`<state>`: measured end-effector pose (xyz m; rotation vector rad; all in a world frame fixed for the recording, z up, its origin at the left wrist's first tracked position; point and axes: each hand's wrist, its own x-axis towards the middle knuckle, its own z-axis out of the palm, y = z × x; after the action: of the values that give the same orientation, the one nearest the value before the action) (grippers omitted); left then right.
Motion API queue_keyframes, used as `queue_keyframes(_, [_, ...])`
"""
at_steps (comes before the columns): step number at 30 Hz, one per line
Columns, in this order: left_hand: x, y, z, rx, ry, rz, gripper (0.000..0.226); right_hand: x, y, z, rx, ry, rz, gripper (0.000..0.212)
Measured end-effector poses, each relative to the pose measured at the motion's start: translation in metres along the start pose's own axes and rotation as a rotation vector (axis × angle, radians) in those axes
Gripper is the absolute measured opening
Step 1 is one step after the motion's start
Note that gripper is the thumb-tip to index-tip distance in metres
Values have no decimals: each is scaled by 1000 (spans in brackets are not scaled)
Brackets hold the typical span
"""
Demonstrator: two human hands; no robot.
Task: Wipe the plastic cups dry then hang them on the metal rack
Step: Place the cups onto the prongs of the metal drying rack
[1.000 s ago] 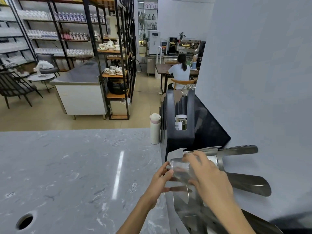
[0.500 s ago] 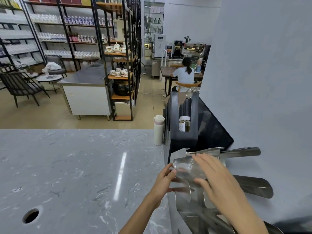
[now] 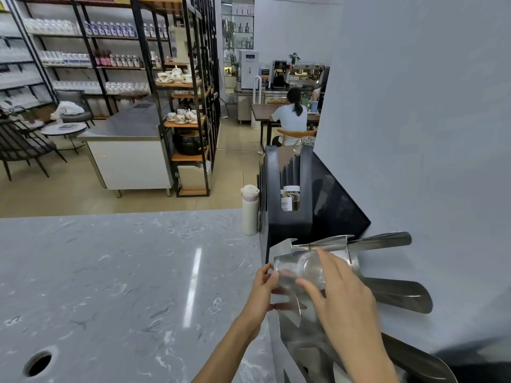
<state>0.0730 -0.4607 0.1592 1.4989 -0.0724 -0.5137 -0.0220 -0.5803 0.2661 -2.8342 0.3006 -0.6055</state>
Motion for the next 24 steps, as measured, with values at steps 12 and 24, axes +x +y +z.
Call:
queue_keyframes(12, [5, 3, 3, -43, 67, -34, 36, -1, -3, -4, -18, -130, -2, 70])
queue_keyframes(24, [-6, 14, -2, 33, 44, -80, 34, 0, 2, -11, -25, -148, -50, 71])
